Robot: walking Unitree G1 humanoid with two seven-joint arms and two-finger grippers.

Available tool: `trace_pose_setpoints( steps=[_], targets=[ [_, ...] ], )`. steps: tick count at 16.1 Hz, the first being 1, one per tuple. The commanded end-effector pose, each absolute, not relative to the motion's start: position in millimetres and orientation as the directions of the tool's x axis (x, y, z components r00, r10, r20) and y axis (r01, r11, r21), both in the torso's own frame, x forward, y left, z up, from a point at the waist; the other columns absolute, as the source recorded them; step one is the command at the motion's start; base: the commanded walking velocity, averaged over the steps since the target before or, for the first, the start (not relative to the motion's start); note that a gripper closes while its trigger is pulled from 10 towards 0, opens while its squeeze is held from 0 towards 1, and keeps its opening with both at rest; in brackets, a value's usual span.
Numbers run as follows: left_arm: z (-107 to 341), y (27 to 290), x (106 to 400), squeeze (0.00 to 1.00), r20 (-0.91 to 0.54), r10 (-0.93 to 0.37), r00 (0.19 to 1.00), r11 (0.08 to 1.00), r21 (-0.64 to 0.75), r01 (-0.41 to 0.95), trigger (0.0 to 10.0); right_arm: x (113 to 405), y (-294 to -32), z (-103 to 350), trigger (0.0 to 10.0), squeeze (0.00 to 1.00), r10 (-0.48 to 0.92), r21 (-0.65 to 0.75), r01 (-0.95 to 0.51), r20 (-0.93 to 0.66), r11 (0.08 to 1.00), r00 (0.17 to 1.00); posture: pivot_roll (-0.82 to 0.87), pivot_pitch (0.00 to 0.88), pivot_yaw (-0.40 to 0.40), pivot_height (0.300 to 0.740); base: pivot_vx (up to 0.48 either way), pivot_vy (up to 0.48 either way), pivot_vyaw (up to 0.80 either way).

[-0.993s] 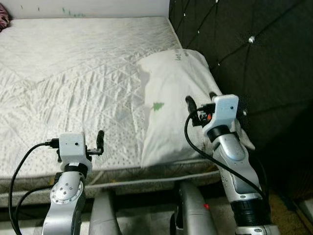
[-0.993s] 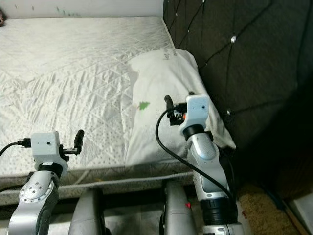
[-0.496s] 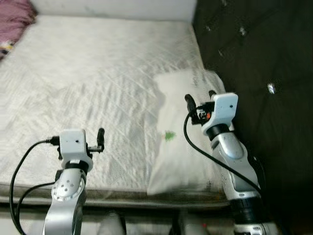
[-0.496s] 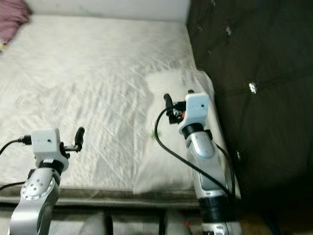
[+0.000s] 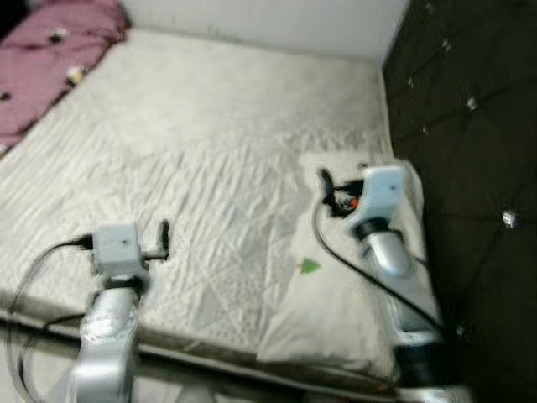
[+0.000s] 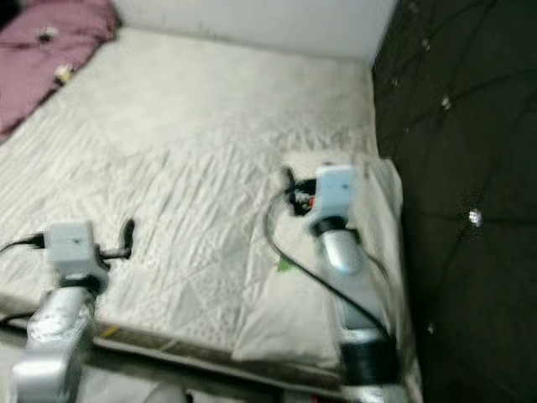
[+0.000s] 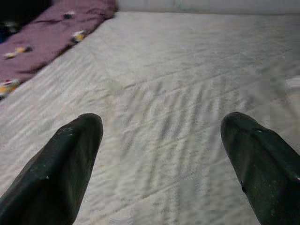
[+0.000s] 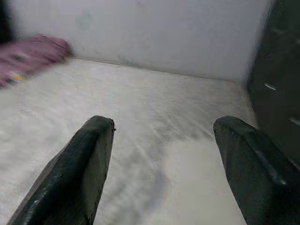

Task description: Clean up the room

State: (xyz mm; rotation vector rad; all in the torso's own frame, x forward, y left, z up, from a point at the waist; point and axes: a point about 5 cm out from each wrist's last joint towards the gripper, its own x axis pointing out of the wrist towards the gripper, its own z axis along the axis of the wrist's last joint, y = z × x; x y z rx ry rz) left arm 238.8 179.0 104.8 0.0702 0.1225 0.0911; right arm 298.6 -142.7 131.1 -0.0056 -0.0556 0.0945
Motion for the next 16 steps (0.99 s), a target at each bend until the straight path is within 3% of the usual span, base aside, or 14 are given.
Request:
trace_pose_setpoints(
  steps=[1,3,5,9,13,14,15,16],
  targets=[
    [100.0,184.8,235.2,0.00,-0.146,0.116,0.982,0.990,0.094,-0.103,10.0,300.2,-142.1,132.1,10.0,0.00,0.083,-0.005,-0.083,0.055,0.997,0.995,0.02,0.011,-0.033,0.740,0.000,0.000,0.00],
    [99.9,184.3,235.6,0.00,-0.147,0.114,0.982,0.991,0.093,-0.101,10.0,302.4,-144.4,130.2,10.0,0.00,0.045,-0.028,-0.044,0.038,0.999,0.998,0.02,0.011,-0.031,0.740,0.000,0.000,0.00],
    [99.0,183.9,235.8,0.00,-0.153,0.114,0.982,0.992,0.074,-0.104,10.0,301.0,-141.7,131.1,10.0,0.00,0.097,-0.029,-0.096,0.050,0.995,0.994,0.02,0.012,-0.034,0.740,0.000,0.000,0.00],
    [98.9,183.2,235.6,0.00,-0.156,0.113,0.981,0.992,0.069,-0.103,10.0,302.4,-144.7,127.0,10.0,0.00,0.056,-0.009,-0.056,0.025,0.998,0.998,0.02,0.013,-0.034,0.740,0.000,0.451,-0.64],
    [99.0,183.3,235.9,0.00,-0.156,0.113,0.981,0.992,0.068,-0.104,10.0,303.5,-145.1,125.1,10.0,0.00,0.053,0.002,-0.053,0.015,0.999,0.998,0.02,0.014,-0.035,0.740,0.000,0.480,0.00],
    [99.3,183.2,236.3,0.00,-0.155,0.114,0.981,0.992,0.070,-0.104,10.0,304.1,-144.8,125.1,10.0,0.56,0.059,0.007,-0.059,0.014,0.998,0.998,0.02,0.014,-0.035,0.740,0.000,0.480,0.00],
    [99.4,183.1,236.4,0.00,-0.155,0.114,0.981,0.992,0.071,-0.104,10.0,304.2,-144.9,125.1,10.0,0.67,0.058,0.005,-0.059,0.015,0.998,0.998,0.02,0.014,-0.035,0.740,0.000,0.480,0.00],
    [99.5,183.0,236.9,0.00,-0.153,0.115,0.981,0.992,0.072,-0.105,10.0,304.9,-145.1,125.0,10.0,0.64,0.054,-0.002,-0.054,0.014,0.999,0.998,0.02,0.012,-0.038,0.740,0.000,0.480,0.00]
  ],
)
